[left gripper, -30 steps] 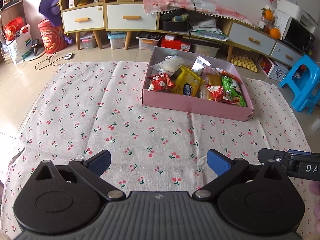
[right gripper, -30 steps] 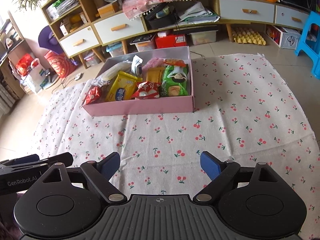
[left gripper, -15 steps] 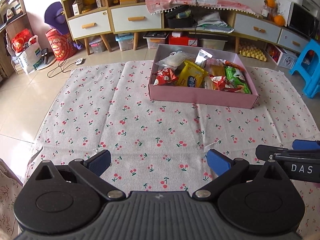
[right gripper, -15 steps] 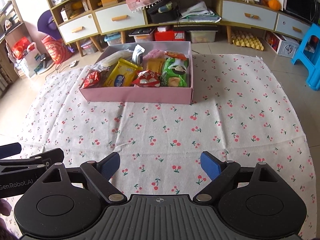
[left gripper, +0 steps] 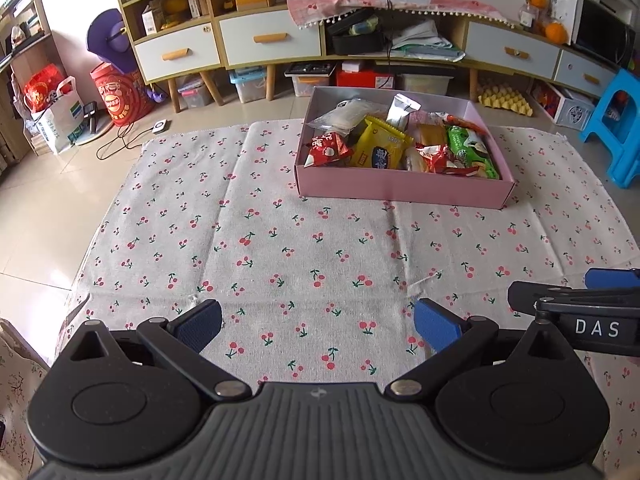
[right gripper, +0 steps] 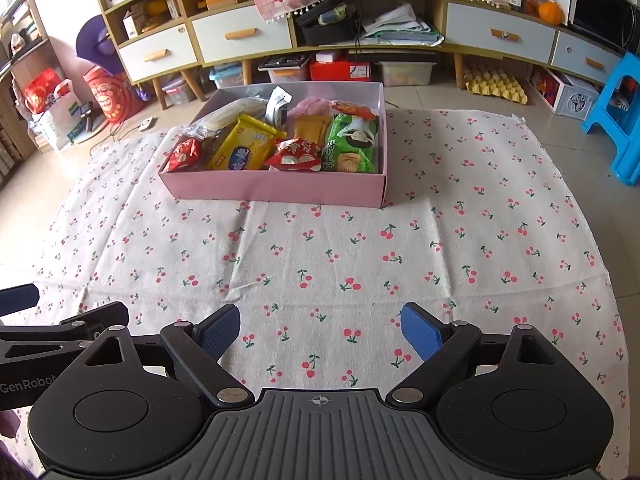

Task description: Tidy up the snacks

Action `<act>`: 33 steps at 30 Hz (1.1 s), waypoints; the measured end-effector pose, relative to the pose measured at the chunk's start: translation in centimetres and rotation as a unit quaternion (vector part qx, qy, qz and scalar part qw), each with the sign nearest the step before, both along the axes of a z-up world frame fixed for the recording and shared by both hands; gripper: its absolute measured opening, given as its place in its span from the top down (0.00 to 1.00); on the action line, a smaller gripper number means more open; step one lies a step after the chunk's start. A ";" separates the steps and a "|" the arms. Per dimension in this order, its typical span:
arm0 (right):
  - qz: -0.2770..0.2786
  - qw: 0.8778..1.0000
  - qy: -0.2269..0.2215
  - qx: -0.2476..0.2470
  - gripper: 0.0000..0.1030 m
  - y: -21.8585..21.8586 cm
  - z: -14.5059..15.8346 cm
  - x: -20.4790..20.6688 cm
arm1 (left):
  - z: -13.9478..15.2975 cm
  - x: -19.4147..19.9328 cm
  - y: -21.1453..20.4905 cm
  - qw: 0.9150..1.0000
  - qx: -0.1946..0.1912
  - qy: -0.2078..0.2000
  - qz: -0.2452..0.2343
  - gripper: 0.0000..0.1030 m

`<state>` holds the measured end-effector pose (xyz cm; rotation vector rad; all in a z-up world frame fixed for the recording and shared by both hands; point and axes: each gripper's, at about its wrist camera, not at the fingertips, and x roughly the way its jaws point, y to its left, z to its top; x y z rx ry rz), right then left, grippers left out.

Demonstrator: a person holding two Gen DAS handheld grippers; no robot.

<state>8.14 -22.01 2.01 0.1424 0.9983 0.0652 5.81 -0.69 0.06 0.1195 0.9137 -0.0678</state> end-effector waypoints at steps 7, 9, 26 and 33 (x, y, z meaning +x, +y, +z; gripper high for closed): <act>0.000 1.000 0.000 0.000 0.13 0.1 0.0 0.0 | -0.1 -0.1 -0.1 1.000 0.006 0.001 -0.001 0.00; 0.000 1.000 0.000 -0.001 0.13 0.1 0.0 0.0 | -0.1 -0.1 -0.2 1.000 0.006 0.002 -0.001 0.00; 0.001 1.000 0.007 0.003 0.13 0.1 -0.2 0.1 | -0.2 -0.2 -0.2 1.000 0.005 0.005 -0.002 0.00; 0.001 1.000 0.006 0.003 0.13 0.1 -0.2 0.1 | -0.2 -0.2 -0.2 1.000 0.004 0.006 -0.002 0.00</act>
